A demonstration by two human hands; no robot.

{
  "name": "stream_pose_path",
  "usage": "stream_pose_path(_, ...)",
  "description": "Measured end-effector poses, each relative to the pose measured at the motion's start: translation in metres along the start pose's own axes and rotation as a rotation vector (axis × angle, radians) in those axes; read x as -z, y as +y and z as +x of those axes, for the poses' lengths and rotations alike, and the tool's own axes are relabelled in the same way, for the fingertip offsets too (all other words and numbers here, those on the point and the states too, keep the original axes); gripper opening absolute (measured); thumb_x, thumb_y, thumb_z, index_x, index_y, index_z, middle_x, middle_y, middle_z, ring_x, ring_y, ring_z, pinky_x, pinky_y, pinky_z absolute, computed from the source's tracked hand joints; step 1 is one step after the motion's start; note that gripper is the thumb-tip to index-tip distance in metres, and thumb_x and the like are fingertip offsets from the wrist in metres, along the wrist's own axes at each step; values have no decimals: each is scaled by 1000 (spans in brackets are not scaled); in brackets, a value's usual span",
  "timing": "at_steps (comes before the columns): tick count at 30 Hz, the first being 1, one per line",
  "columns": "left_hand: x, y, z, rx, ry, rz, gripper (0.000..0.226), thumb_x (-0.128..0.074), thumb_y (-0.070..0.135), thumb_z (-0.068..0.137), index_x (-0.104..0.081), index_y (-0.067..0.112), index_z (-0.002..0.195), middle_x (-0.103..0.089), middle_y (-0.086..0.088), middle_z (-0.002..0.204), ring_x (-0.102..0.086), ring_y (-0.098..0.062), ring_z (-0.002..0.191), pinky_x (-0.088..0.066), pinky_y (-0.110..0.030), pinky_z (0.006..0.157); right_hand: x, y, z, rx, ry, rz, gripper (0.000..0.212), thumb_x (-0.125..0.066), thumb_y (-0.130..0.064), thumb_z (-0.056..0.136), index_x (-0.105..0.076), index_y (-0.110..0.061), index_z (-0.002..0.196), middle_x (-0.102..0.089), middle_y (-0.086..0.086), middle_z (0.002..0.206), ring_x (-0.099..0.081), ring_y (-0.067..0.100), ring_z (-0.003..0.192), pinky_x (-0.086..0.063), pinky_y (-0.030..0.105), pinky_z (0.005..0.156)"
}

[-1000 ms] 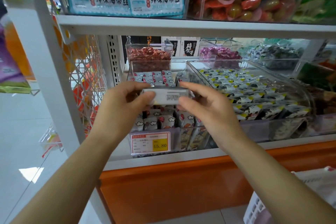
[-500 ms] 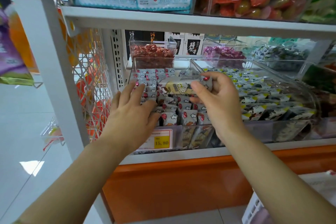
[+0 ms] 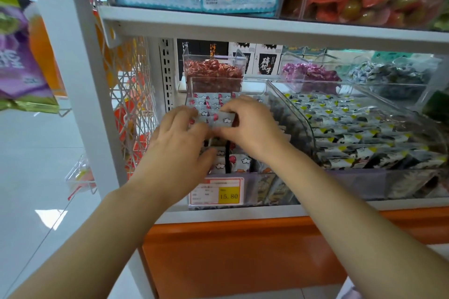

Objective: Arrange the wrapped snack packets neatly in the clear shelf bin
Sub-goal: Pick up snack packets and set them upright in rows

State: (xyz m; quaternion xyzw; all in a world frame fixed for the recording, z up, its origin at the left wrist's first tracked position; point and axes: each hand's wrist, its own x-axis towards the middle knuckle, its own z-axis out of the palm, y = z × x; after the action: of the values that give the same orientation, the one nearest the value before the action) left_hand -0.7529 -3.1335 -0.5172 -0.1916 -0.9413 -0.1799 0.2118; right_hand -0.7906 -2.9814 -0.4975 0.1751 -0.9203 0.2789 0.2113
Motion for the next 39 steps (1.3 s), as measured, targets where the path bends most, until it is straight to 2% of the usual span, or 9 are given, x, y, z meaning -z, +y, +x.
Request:
stream_pose_path(2,3,-3,0,2,69,-35,34,-54,29,86,-54,16,118,-36,-5,140,-16,-15,132,-20,-38,109,-7,1,1,26,-151,-38,19,-66,-27,85,-70,-15,99,-67,-1,97,-59,18,91,-48,35,83)
stream_pose_path(5,1,-9,-1,20,51,-35,40,-55,29,87,-49,14,124,-33,-5,143,-15,-16,134,-19,-40,110,-10,4,5,46,-273,-176,21,-53,-15,91,-69,-21,101,-69,-2,104,-58,21,103,-46,41,92)
stream_pose_path(16,1,-17,-2,-28,38,-20,43,-54,31,88,-49,14,128,-31,-6,147,-14,-18,137,-16,-39,112,-10,9,24,-61,-124,12,26,-54,-3,84,-60,-28,81,-58,-12,75,-58,10,73,-44,25,63)
stream_pose_path(21,1,-17,-1,-28,63,-31,41,-54,27,89,-51,13,127,-35,-6,144,-17,-19,135,-17,-35,111,-14,9,32,32,-135,-250,12,-65,-26,84,-70,-26,95,-53,-9,92,-45,19,106,-37,30,79)
stream_pose_path(24,3,-16,1,-25,89,-24,41,-53,27,89,-52,14,127,-39,-5,140,-22,-18,133,-17,-30,108,-17,7,33,44,-169,-340,7,-69,-32,82,-69,-27,86,-48,-9,90,-42,20,108,-33,29,77)
stream_pose_path(27,7,-12,3,-12,134,-28,35,-54,22,90,-55,15,124,-45,-3,135,-29,-18,129,-20,-28,105,-13,3,33,-3,-49,-91,7,-67,-21,84,-63,-20,79,-56,-8,86,-52,16,93,-44,33,78)
stream_pose_path(30,10,-7,5,-1,197,-26,30,-52,14,90,-58,15,119,-52,-1,130,-36,-19,123,-23,-29,101,0,0,26,-57,105,155,9,-61,-17,89,-56,-18,82,-54,-13,79,-49,0,71,-39,19,64)
stream_pose_path(36,16,6,6,27,282,-145,26,-49,10,92,-59,12,116,-56,-1,114,-50,-17,101,-28,-14,83,23,0,2,-130,398,365,8,-57,-13,92,-52,-11,85,-58,3,81,-59,25,74,-52,39,69)
stream_pose_path(39,11,15,4,77,260,-225,30,-48,20,94,-55,15,123,-52,1,120,-54,-14,94,-36,-18,80,32,4,-13,-214,437,517,8,-55,-12,92,-53,-9,85,-63,14,86,-61,19,61,-54,27,53)
